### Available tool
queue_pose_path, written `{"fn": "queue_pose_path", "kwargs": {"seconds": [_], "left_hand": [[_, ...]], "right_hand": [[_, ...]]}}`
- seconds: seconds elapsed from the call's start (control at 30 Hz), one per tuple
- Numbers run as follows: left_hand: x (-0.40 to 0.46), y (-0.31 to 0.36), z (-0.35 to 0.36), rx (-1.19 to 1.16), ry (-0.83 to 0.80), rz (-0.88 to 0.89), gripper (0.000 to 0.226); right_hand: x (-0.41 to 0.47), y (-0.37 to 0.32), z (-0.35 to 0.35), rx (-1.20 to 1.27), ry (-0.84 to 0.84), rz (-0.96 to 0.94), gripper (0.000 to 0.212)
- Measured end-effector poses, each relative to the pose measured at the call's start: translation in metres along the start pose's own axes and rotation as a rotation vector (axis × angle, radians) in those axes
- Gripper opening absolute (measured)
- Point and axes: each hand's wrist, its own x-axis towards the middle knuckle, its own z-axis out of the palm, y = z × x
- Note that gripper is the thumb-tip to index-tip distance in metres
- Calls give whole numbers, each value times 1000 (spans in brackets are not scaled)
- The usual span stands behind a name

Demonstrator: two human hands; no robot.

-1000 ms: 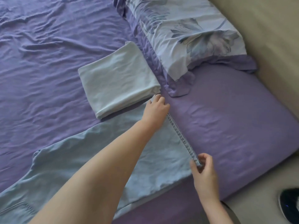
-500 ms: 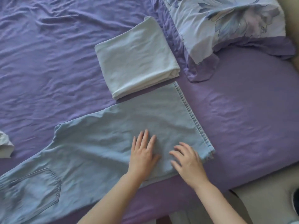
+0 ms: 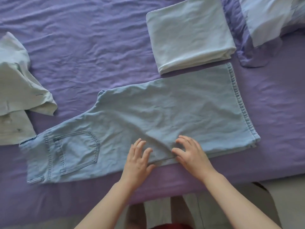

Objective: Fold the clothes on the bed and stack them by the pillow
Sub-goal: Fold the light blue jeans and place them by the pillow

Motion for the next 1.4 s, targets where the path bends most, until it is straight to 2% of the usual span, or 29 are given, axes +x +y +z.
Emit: {"fn": "queue_pose_path", "kwargs": {"seconds": [0.07, 0.1, 0.2, 0.27, 0.33, 0.43, 0.57, 0.63, 0.73, 0.83, 0.9, 1.03, 1.13, 1.2, 1.27, 1.4], "left_hand": [[-10, -14, -3, -16, 40, 64, 32], [-13, -19, -5, -19, 47, 89, 25], [-19, -29, -11, -77, 71, 116, 11], [-23, -31, -17, -127, 66, 100, 10], [-30, -35, -19, -93, 45, 99, 5], [-36, -35, -21, -16, -80, 66, 14], [-35, -36, -25, 14, -165, 28, 18], [-41, -46, -31, -4, -221, 1, 32], [-58, -73, -43, 132, -214, -17, 59], [-74, -108, -54, 224, -192, -49, 71], [-83, -130, -61, 280, -164, -28, 68], [-94, -169, -73, 289, -74, 110, 31], [-106, -199, -82, 243, -49, 110, 40], [-115, -215, -89, 266, -46, 65, 53], [-123, -228, -99, 300, -42, -30, 62], [-141, -254, -114, 252, -116, -392, 84]], "right_hand": [[0, -1, 2, -20, 3, -3, 28], [0, -1, 2, -25, -4, 0, 30], [0, 1, 1, -53, -51, -13, 40], [-3, 2, 1, -77, -80, -27, 45], [-7, 2, 2, -96, -68, -29, 36], [-10, -1, 4, -126, -45, -24, 23], [-4, -18, 2, -208, -113, 6, 28], [2, -34, 3, -229, -146, -7, 33], [16, -65, 17, -209, -185, -108, 47], [35, -98, 38, -173, -194, -192, 50], [43, -114, 49, -196, -229, -232, 47], [49, -127, 58, -265, -309, -200, 44], [53, -139, 61, -280, -314, -168, 42], [59, -157, 66, -245, -302, -198, 39], [71, -182, 77, -186, -279, -242, 44], [107, -250, 105, -95, -258, -325, 52]]}}
